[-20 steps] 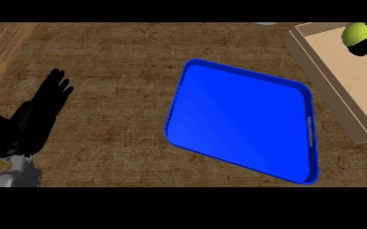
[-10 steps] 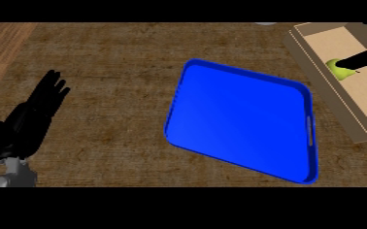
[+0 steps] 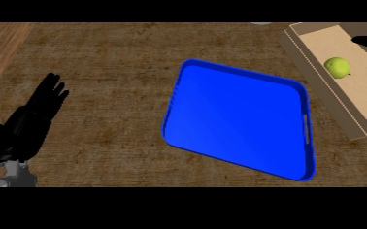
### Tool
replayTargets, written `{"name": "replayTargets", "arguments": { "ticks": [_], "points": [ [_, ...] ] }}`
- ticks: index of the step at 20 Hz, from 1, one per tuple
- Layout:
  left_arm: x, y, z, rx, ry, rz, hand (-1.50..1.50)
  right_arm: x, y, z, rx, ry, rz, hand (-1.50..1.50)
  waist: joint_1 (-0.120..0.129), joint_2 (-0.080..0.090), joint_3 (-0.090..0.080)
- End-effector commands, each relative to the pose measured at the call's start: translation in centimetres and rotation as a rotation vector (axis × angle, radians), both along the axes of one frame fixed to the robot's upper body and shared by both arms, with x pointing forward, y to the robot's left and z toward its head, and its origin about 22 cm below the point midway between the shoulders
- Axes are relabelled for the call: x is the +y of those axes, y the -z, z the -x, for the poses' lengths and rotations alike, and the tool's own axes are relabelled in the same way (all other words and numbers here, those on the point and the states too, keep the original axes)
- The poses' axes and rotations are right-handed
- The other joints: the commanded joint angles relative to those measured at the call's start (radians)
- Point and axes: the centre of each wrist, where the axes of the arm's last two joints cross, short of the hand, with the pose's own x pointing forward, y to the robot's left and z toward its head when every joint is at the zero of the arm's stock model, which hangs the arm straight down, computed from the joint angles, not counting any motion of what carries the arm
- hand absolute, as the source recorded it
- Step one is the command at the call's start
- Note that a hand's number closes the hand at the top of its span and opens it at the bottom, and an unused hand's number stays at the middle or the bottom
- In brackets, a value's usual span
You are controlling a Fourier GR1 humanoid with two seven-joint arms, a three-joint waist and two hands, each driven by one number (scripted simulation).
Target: Pick the pear from the tray and place it in the cardboard box
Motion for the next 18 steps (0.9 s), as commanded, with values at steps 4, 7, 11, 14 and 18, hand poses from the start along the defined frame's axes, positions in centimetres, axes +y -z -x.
{"name": "replayTargets", "arguments": {
  "ticks": [4, 7, 11, 14, 18],
  "points": [
    [-0.3, 0.4, 0.8, 0.01, -0.014, 0.015, 0.0, -5.0, -1.9, 3.6, -0.116, 0.057, -0.1, -1.5, -0.008, -0.006, -0.002],
    [1.0, 0.2, 0.7, 0.007, -0.017, 0.001, 0.0, -8.1, -1.1, 6.7, -0.156, 0.064, -0.135, -1.5, -0.013, -0.006, -0.002],
    [0.6, 0.3, 0.8, 0.015, -0.009, 0.002, 0.0, -11.1, -1.8, 9.8, -0.163, 0.018, -0.159, -1.5, -0.006, -0.004, -0.001],
    [0.8, -0.4, 0.3, -0.003, 0.008, 0.006, 0.0, -12.8, -2.5, 11.4, -0.165, 0.021, -0.139, -1.5, 0.001, -0.001, -0.001],
    [0.2, -0.8, 0.0, 0.008, -0.002, -0.022, 0.0, -12.2, 0.0, 12.0, -0.155, -0.007, -0.138, -1.5, -0.002, -0.003, -0.001]
  ]
}}
